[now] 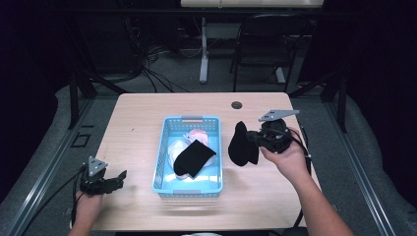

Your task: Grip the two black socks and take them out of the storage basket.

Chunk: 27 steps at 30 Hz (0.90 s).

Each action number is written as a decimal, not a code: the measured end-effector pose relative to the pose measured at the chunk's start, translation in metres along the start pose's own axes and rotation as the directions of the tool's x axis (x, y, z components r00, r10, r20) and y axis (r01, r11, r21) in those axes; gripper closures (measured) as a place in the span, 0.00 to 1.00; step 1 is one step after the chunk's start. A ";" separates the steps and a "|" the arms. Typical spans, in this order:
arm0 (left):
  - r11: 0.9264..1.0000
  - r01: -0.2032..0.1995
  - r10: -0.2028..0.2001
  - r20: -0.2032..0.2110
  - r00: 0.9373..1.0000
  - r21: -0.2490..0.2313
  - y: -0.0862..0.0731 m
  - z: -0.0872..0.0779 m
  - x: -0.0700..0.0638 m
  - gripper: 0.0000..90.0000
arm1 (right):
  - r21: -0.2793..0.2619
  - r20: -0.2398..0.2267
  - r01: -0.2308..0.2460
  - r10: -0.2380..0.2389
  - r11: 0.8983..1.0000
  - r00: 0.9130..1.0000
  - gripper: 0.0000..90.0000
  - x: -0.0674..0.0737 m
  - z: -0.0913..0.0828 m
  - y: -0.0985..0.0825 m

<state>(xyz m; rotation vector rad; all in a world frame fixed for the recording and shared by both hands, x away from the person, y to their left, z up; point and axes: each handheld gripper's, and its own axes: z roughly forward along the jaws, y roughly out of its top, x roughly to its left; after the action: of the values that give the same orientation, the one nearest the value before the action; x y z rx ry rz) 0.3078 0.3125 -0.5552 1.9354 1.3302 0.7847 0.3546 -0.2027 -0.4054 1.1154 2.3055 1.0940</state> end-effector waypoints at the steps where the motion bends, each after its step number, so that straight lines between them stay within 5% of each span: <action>1: 1.000 0.000 0.000 0.000 1.000 0.000 0.000 0.000 0.000 0.17 | 0.005 -0.003 -0.008 0.008 1.000 1.000 0.98 0.000 0.003 -0.004; 7: 1.000 -0.001 0.001 -0.001 1.000 0.000 0.000 0.000 0.000 0.17 | 0.026 0.006 -0.042 0.041 0.999 0.999 0.98 -0.003 0.018 -0.025; 14: 1.000 -0.001 0.001 -0.001 1.000 0.000 0.000 0.000 0.000 0.17 | 0.053 0.084 -0.112 0.107 0.992 0.991 0.98 -0.025 0.034 -0.058; 27: 1.000 -0.004 0.004 0.001 1.000 0.005 0.000 0.001 -0.001 0.17 | 0.064 0.202 -0.280 0.262 0.958 0.944 0.97 -0.071 0.051 -0.113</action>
<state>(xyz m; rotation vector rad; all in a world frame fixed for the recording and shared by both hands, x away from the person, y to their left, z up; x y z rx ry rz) 0.3085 0.3115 -0.5563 1.9419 1.3295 0.7830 0.3726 -0.2774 -0.5264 1.5405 2.1139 0.9310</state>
